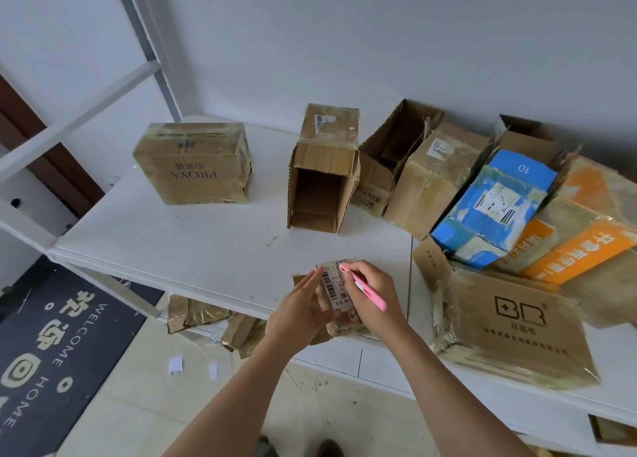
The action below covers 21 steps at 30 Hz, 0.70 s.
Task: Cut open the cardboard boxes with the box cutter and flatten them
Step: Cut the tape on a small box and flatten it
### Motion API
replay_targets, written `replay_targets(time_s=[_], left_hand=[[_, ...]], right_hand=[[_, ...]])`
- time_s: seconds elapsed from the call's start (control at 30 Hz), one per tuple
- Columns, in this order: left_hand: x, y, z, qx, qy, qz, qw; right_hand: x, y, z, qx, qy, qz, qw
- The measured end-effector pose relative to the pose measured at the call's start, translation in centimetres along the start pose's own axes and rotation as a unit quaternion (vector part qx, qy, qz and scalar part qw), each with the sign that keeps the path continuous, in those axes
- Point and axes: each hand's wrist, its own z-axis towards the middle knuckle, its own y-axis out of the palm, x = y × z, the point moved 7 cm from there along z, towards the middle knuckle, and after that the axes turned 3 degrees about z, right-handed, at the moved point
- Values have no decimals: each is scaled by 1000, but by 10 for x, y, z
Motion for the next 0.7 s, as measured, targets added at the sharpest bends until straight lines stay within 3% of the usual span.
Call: replay_targets(time_s=[0.7], left_hand=[[8, -3, -3, -12, 5, -9, 1000]], right_hand=[[6, -12, -25, -69, 44, 6, 997]])
